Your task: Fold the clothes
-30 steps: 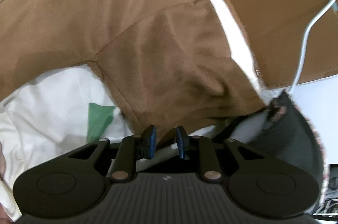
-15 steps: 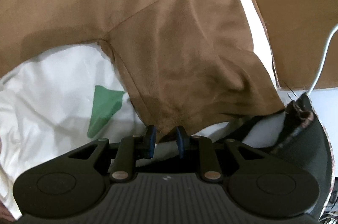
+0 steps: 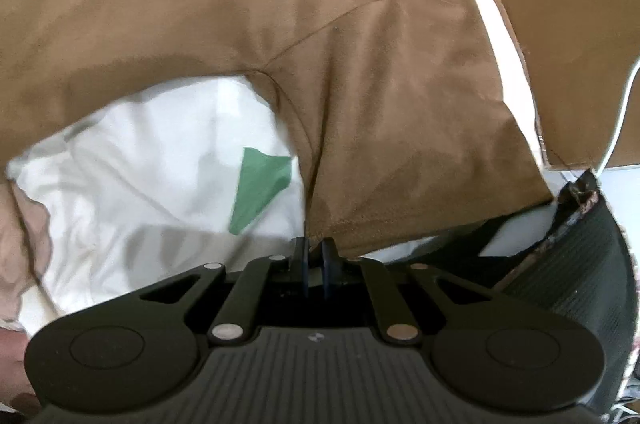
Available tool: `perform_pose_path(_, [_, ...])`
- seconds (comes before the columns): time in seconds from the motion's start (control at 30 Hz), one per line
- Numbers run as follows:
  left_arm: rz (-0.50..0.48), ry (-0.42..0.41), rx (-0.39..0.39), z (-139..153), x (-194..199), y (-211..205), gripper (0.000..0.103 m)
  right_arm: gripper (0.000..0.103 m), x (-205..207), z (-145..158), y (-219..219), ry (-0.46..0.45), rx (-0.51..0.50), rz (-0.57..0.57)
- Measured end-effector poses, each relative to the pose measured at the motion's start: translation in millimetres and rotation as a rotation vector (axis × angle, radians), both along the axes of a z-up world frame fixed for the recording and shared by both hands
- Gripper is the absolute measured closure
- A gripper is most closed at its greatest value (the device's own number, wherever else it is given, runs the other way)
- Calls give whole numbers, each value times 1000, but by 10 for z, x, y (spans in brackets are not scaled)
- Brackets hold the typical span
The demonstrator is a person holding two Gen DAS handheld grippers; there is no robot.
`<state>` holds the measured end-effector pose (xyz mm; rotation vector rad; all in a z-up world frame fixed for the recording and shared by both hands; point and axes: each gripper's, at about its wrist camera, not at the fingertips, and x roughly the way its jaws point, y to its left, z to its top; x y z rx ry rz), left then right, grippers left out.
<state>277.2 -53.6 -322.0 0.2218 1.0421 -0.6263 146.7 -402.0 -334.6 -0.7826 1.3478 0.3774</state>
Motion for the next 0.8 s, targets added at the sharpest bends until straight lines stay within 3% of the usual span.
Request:
perform_pose_path(0.27, [13,17,8,-64,10,48,18,90,94,143,91,-22,-46,-39])
perform_pose_path(0.33, [16,17,7,-63,18,50,18,87,137,293,116,-40,11,-61])
perform_pose_path(0.47, [16,16,6,-58,15,33,18,66,253,569,165,-115,137,-99])
perform_pose_path(0.5, [13,16,4,-58,10,24,18,66,277,586,168,-131,142,-97])
perform_pose_path(0.67, [-2,34,-6,-99,-22,21,18,66,452,391,230,-173,159,-128])
perform_pose_path(0.8, [-9,66,-16,-134,-56,39,18,66,585,151,137,-140,171,-207])
